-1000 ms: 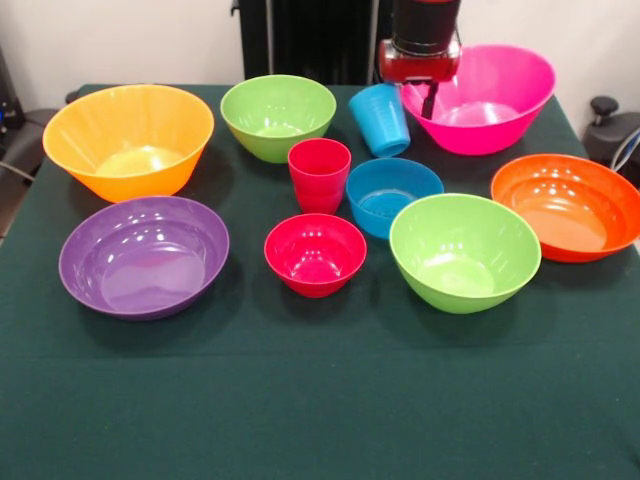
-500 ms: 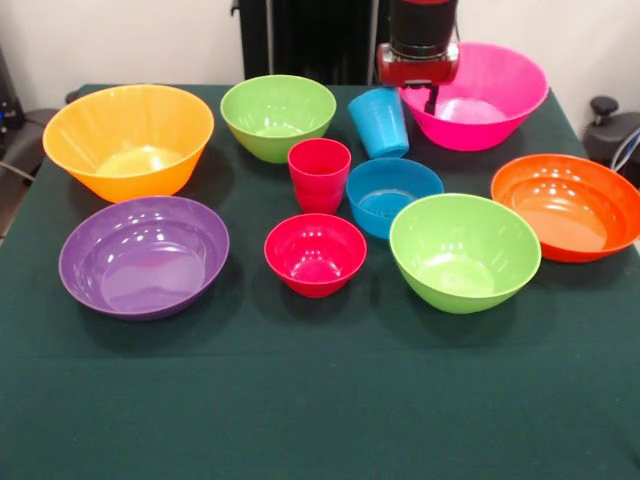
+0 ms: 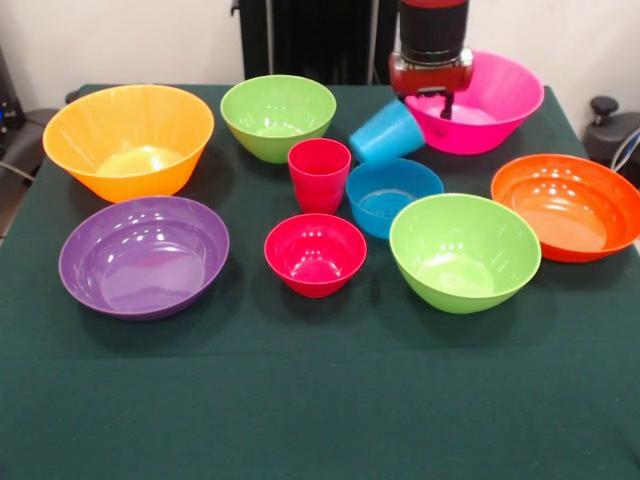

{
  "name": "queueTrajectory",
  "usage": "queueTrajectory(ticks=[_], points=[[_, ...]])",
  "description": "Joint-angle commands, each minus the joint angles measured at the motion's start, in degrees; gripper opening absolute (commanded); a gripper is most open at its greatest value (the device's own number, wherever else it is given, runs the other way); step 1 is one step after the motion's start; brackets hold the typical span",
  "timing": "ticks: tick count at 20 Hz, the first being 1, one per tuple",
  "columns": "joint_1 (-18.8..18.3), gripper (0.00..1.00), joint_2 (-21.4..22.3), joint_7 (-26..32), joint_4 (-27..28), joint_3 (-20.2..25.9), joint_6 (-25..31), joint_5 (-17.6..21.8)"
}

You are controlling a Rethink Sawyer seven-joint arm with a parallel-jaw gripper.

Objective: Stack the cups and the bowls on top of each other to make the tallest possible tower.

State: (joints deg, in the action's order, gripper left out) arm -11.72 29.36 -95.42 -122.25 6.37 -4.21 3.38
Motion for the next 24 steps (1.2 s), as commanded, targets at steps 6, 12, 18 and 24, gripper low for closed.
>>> queueTrajectory(ticks=[6, 12, 18, 24], points=[[-0.9, 1.00, 2.6, -10.0, 5.8, 9.6, 8.5, -5.2], [-1.5, 1.00, 1.1, -9.0, 6.5, 9.6, 7.7, -5.0], [-3.0, 1.00, 0.6, -6.4, 7.6, 8.2, 9.0, -3.2], [-3.0, 1.00, 3.6, -4.4, 9.3, 6.4, 16.7, -3.8]])
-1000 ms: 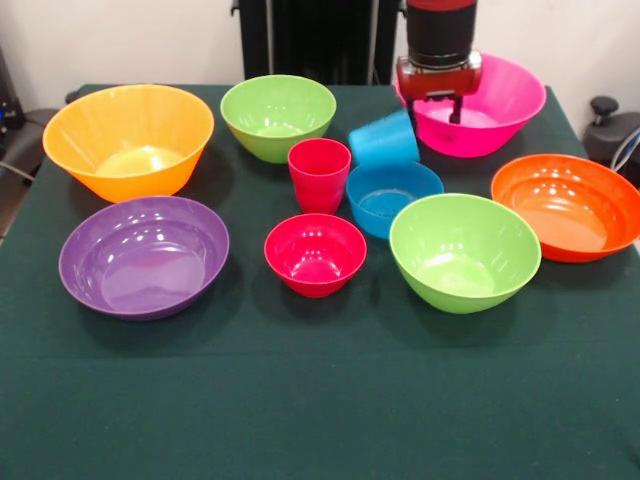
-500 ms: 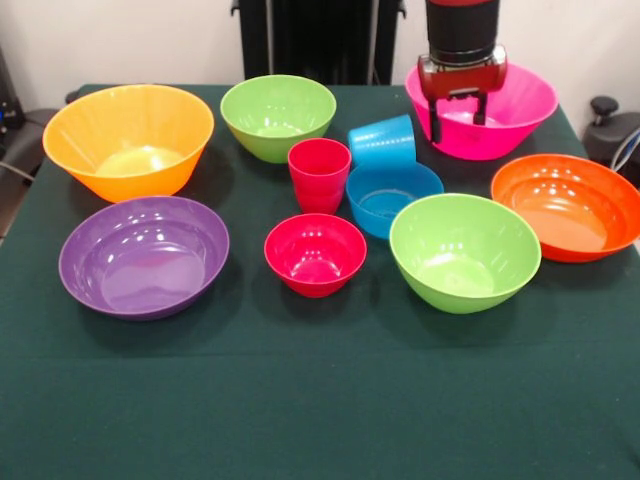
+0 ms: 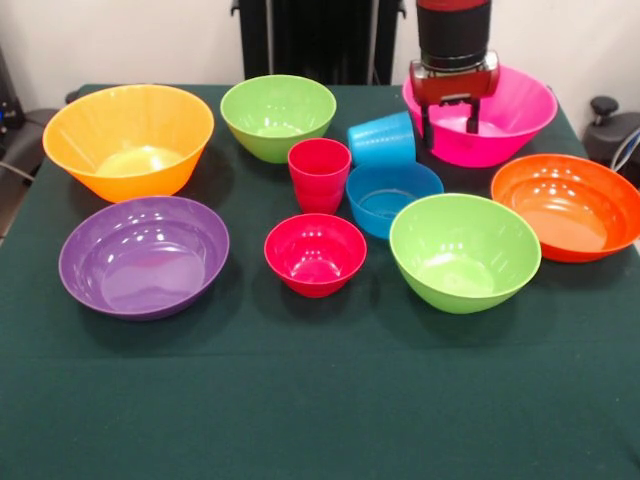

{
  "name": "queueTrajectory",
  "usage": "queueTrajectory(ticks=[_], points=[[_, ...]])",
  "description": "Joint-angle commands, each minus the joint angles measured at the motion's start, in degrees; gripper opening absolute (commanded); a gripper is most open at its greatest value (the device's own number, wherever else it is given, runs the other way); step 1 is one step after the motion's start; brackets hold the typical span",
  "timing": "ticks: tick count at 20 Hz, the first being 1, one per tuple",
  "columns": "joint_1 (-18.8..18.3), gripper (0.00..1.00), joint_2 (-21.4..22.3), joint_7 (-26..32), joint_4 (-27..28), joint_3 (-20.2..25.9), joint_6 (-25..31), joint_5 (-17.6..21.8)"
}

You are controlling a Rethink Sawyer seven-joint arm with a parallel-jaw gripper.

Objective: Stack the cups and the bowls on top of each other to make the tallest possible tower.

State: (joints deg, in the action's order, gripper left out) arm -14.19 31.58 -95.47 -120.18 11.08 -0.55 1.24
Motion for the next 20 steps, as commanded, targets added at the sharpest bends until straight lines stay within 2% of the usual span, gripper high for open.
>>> queueTrajectory(ticks=[1, 5, 9, 12, 20], points=[[0.0, 1.00, 2.0, -4.3, 7.9, 0.9, 15.5, -2.2], [1.4, 1.00, 4.7, -5.9, 9.1, -0.6, 22.8, -3.3], [1.1, 1.00, 7.6, -10.0, 7.7, 1.3, 30.0, -6.5], [1.1, 1.00, 8.2, -12.3, 6.2, 2.9, 30.2, -9.1], [4.5, 1.00, 4.8, -16.2, 4.9, 4.3, 22.7, -14.2]])
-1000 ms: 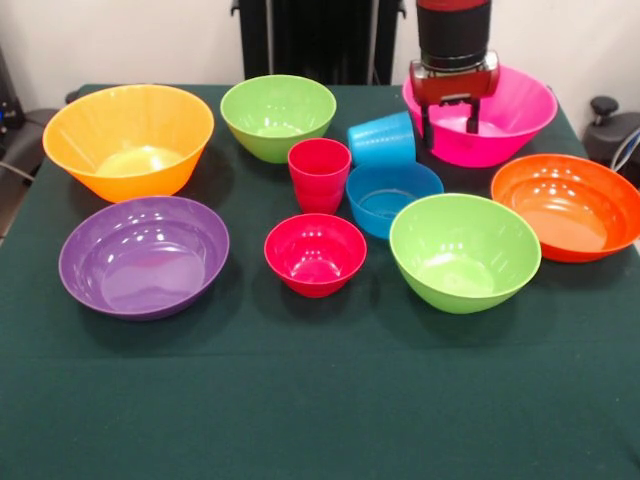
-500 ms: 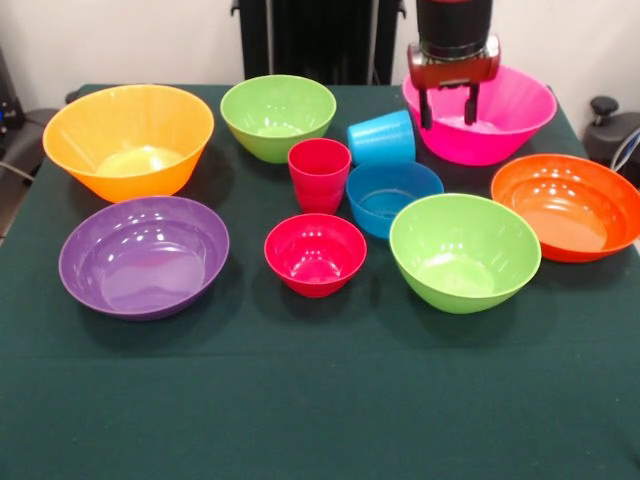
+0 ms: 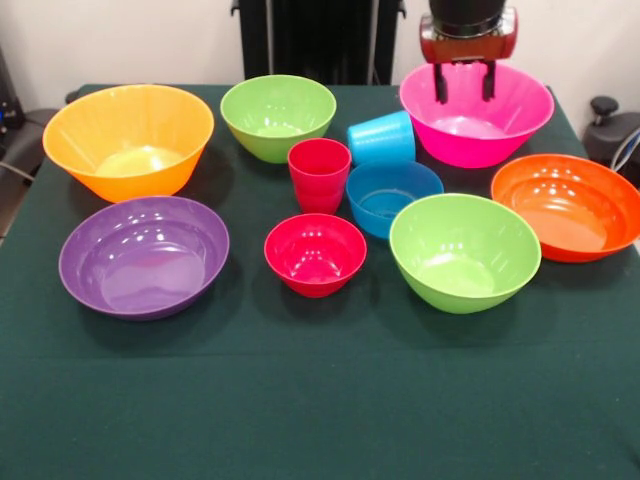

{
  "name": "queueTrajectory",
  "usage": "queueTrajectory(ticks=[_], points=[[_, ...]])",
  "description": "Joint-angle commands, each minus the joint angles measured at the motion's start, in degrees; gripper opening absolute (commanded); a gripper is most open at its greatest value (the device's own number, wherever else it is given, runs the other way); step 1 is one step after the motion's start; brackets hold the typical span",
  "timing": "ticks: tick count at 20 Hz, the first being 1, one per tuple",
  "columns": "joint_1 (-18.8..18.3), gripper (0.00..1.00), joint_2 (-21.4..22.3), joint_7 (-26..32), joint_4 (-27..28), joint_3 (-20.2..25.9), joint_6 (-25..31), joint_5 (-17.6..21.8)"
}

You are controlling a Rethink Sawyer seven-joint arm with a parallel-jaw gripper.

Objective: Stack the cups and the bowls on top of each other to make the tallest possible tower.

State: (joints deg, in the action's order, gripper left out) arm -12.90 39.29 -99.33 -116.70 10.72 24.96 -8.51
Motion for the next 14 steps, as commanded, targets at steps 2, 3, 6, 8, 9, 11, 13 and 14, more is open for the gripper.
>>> queueTrajectory(ticks=[2, 3, 6, 8, 9, 11, 13, 14], points=[[4.0, 1.00, -4.3, -13.1, 1.7, 5.0, -4.9, -4.9], [4.2, 1.00, -5.1, -13.6, 1.6, 5.2, -6.9, -5.0], [4.3, 1.00, -6.8, -14.5, 1.4, 6.1, -10.7, -4.6], [4.1, 1.00, -8.2, -15.0, 1.5, 6.6, -13.2, -3.9], [4.1, 1.00, -8.9, -15.1, 1.5, 6.9, -14.4, -3.2], [4.2, 1.00, -9.5, -15.3, 1.8, 6.4, -15.8, -2.1], [5.2, 1.00, -9.6, -15.2, 2.7, 4.4, -16.1, -1.1], [5.6, 1.00, -9.4, -15.0, 3.1, 3.5, -15.9, -0.9]])
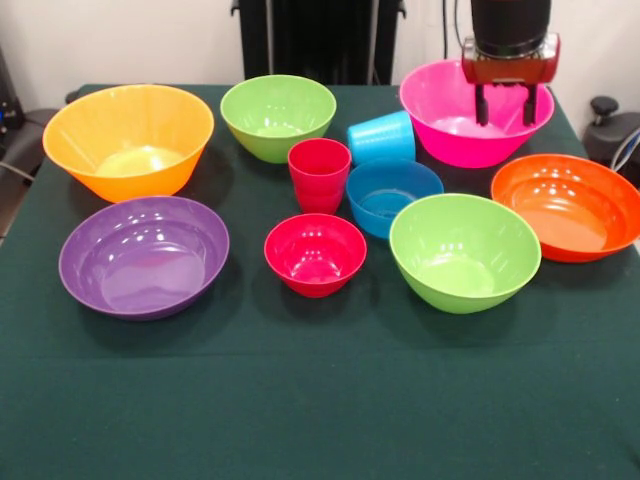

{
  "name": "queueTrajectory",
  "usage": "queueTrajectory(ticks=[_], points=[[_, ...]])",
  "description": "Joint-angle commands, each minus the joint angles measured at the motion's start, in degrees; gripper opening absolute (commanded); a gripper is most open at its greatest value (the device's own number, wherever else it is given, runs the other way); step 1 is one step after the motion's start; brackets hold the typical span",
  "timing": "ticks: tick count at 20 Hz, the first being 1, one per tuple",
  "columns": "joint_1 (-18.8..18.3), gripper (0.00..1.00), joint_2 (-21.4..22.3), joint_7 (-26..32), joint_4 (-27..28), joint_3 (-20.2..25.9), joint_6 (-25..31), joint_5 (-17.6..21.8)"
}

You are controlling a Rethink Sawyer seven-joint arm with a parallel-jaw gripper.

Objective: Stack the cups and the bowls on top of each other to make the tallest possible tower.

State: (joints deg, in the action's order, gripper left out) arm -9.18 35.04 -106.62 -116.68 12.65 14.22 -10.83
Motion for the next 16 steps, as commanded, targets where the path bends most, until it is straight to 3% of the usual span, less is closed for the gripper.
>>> queueTrajectory(ticks=[1, 9, 16], points=[[2.9, 1.00, -5.0, -7.6, 3.9, -0.4, -4.9, 1.6], [7.8, 1.00, -4.2, -5.9, 11.3, -11.1, 3.9, 1.6], [8.0, 1.00, -5.0, -6.9, 12.7, -12.0, 6.6, 0.5]])
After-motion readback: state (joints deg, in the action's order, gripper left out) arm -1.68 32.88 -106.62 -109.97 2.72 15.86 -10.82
